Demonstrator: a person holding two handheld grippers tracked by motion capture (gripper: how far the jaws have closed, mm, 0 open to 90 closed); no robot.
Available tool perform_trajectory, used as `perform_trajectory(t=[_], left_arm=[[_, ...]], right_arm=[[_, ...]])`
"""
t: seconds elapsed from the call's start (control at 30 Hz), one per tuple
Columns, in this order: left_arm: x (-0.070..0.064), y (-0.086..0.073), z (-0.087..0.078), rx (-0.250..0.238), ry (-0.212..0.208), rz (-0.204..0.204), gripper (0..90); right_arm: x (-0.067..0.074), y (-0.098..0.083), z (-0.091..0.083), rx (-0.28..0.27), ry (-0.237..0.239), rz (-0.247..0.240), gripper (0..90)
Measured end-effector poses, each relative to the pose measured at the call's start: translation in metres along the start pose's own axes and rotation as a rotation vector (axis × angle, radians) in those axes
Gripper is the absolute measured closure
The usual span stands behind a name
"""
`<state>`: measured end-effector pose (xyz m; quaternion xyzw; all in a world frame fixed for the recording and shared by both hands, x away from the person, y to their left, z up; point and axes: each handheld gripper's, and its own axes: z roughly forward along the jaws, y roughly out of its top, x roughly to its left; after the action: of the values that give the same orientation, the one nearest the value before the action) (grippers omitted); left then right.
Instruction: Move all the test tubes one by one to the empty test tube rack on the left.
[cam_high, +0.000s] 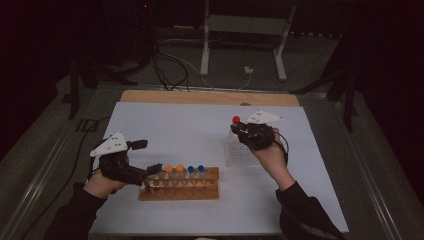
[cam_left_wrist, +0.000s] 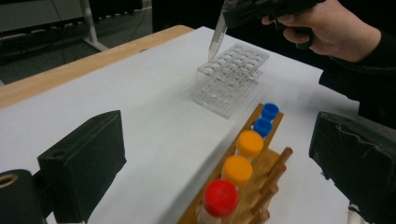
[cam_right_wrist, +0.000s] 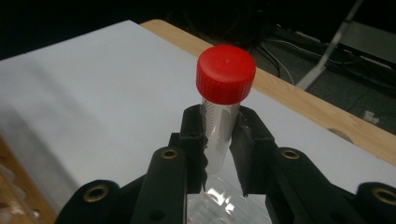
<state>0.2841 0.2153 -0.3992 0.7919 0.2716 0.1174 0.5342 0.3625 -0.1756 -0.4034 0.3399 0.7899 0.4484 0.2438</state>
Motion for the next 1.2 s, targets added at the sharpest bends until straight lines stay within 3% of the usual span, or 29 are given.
perform_trajectory(t=[0.4, 0.77, 1.2], left_arm=[[0.007, 0.029, 0.021, 0.025, -0.009, 0.041, 5.5], [0.016, 0.047, 0.043, 0.011, -0.014, 0.04, 8.6], [0.008, 0.064, 0.072, 0.012, -0.047, 0.101, 31.5]], right_arm=[[0.024, 0.009, 0.006, -0.024, 0.09, -0.052, 74.9], [0.049, 0.016, 0.017, -0.007, 0.175, -0.095, 75.0], [0.069, 0.025, 0.032, 0.025, 0.232, -0.117, 75.0]])
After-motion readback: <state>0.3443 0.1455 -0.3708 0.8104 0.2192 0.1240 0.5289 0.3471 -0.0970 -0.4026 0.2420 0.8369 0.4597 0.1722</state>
